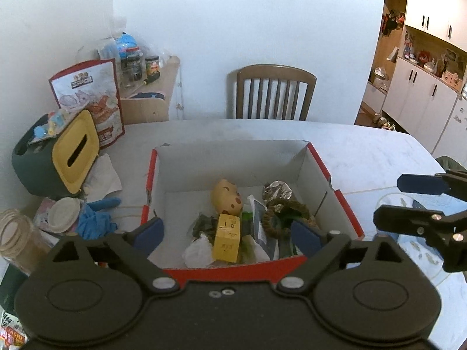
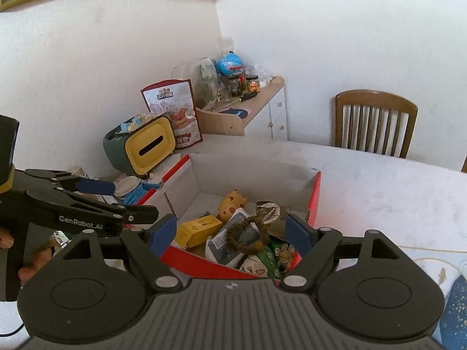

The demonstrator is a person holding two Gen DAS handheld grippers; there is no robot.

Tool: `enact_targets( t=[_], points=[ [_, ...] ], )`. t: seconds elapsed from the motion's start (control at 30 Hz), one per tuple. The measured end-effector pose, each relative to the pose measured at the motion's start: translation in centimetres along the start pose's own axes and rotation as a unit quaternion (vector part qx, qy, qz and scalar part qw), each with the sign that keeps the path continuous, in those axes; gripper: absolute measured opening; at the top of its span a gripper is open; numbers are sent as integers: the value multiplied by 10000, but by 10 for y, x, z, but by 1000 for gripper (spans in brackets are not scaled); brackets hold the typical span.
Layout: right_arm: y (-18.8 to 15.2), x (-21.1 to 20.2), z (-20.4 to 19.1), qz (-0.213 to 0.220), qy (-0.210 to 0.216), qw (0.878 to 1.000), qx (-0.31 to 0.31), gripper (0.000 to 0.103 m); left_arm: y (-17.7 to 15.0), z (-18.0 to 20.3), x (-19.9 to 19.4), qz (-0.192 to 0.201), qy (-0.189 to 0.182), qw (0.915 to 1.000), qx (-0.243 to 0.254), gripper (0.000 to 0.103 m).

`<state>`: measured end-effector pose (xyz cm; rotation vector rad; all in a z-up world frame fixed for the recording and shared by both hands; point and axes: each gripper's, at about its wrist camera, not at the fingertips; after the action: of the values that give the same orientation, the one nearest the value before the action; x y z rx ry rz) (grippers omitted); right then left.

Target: Organize objects

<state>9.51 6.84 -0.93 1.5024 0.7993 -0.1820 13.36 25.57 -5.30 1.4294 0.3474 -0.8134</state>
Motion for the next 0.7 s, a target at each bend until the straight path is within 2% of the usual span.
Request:
enact_targets(
  t=[0.2,0.37,0.7],
  points=[
    [-3,-11,-5,144,-25,9998,-134,85,-3,3,-11,70,14,10000,-27,101],
    [-7,-19,-6,236,-20,9997,-98,102,-7,5,-17,88,34,9999,-36,102],
    [-15,-34,-2,437,-131,9989,58,103,-11,14,-28,112,-1,9999,3,103]
  ],
)
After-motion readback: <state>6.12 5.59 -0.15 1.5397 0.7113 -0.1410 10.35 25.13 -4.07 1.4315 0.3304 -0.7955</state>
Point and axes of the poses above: each gripper's, at about its wrist camera, not at the fingertips, and x roughly the way its jaws point, z to its right, y to its top, and after that the axes turned 4 degrees about -y, right-handed
